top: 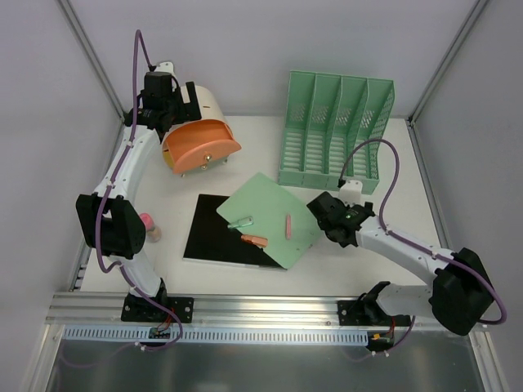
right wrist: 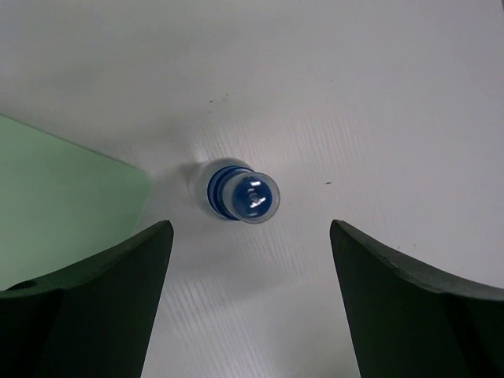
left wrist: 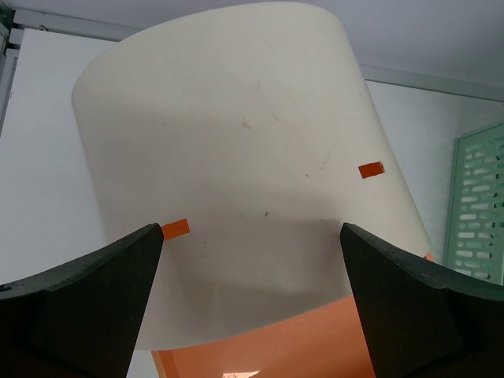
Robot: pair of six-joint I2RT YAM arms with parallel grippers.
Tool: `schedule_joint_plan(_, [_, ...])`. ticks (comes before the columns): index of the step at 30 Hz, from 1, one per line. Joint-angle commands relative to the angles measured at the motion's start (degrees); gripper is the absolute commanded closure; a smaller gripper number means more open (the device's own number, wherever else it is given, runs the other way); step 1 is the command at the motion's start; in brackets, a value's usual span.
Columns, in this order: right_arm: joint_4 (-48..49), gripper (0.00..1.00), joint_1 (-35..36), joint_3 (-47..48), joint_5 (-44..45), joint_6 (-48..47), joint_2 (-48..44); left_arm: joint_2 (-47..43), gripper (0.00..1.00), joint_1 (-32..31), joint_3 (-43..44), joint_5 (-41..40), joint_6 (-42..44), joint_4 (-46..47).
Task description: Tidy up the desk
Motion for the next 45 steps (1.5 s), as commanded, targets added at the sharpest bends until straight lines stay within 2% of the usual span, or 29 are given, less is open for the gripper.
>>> schedule_joint_plan(1, [5.2, 0.14, -0.3, -1.1, 0.7, 1.2, 1.2, -1.8, 0.01, -0.5, -0.6, 0.6, 0.1, -1.9])
schedule_joint_plan(13, [11.4, 0.21, -3.6, -2.4, 0.1, -0.4, 5.6, -1.4, 0.01, -0.5, -0.4, -0.3, 1.1, -2.0])
schedule_joint_plan(21, [16.7, 0.36, -4.8, -4.6, 0.2, -1.5, 6.7, -0.5, 0.01, -0.5, -0.4, -0.6, 1.3, -1.9])
schedule_joint_plan(26, [19.6, 0.58, -4.8, -5.5, 1.3, -2.4, 7.1, -0.5, 0.01, -0.5, -0.4, -0.7, 1.4, -1.9])
schedule_joint_plan(30, [20.0, 0.85, -4.8, -5.2, 2.6, -3.8, 5.9, -0.4, 0.01, -0.5, -0.4, -0.8, 1.5, -2.0])
schedule_joint_plan(33, [17.1, 0.96, -4.7, -3.5, 2.3, -4.6, 3.8, -0.3, 0.01, -0.5, -0.4, -0.9, 1.5, -1.9])
schedule_joint_plan(38, [11.1, 0.99, -4.6, 2.5, -2.4, -6.9, -3.1, -0.3, 0.01, -0.5, -0.4, -0.9, 1.5, -1.9])
schedule_joint_plan(41, [9.3, 0.99, -4.5, 6.8, -9.3, -9.7, -7.5, -0.5, 0.01, -0.5, -0.2, -0.9, 1.5, -2.0])
schedule_joint_plan(45, [8.9, 0.99, -4.4, 17.9, -19.7, -11.6, -8.3, -0.8, 0.01, -0.5, -0.3, -0.9, 1.5, -1.9])
